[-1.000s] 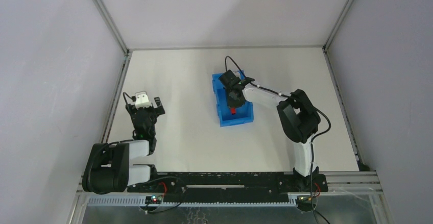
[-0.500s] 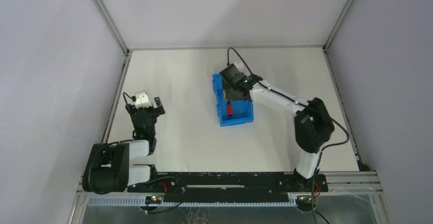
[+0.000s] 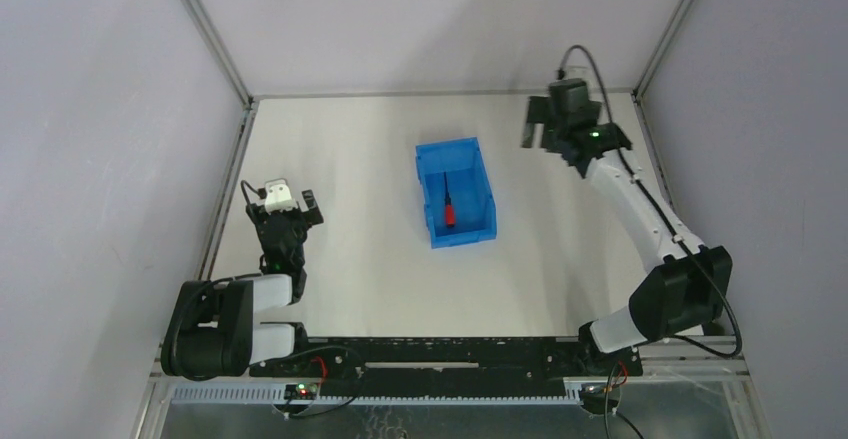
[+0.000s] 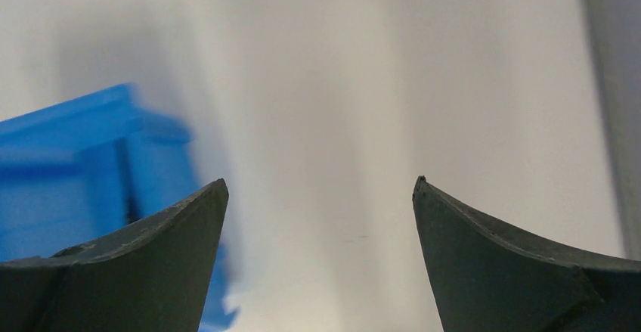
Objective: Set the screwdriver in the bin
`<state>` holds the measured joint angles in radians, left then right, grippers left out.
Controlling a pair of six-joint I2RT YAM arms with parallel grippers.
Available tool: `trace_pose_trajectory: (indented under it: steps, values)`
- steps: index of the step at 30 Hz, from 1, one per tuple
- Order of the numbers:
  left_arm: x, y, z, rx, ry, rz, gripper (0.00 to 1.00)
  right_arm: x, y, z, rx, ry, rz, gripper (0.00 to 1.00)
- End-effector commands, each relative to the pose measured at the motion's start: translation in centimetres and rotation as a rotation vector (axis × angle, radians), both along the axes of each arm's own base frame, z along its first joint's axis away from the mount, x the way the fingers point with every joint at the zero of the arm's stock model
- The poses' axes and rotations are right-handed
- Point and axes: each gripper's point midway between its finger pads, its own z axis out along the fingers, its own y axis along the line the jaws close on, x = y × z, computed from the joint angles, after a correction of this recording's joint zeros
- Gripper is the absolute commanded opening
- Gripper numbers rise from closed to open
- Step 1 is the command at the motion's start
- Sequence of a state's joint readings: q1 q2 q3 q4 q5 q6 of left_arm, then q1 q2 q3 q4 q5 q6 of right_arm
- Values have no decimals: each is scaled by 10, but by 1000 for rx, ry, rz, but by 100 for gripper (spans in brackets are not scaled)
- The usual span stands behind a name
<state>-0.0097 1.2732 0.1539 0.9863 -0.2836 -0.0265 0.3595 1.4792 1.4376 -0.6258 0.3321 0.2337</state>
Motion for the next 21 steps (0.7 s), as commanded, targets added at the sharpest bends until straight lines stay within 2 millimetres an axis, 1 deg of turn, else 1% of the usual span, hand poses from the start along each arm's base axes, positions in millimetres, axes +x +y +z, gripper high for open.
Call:
trace_pose_trajectory:
  steps: [1, 5, 6, 7, 8, 11, 15, 18, 21]
  values:
    - [14, 2, 37, 8, -119, 0, 100, 1, -75, 5, -33, -10, -69, 100]
    - [14, 1, 36, 8, -118, -1, 100, -1, -125, 1, -58, 12, -148, 100]
    - [14, 1, 37, 7, -119, -1, 100, -1, -130, -1, -58, 15, -162, 100]
    - [14, 1, 37, 7, -120, -1, 100, -2, -144, -2, -47, 15, -198, 100]
    - [14, 1, 37, 8, -119, -1, 100, -1, -149, -2, -32, 13, -210, 100]
    - [14, 1, 37, 8, -119, -1, 100, 0, -157, -5, 0, 13, -221, 100]
    - [14, 1, 36, 8, -118, -1, 100, -1, -163, -11, -9, 29, -244, 100]
    - [14, 2, 37, 8, -119, 0, 100, -1, -163, -14, 8, 34, -245, 100]
    - [14, 1, 37, 7, -120, -1, 100, 0, -163, -10, 19, 21, -251, 100]
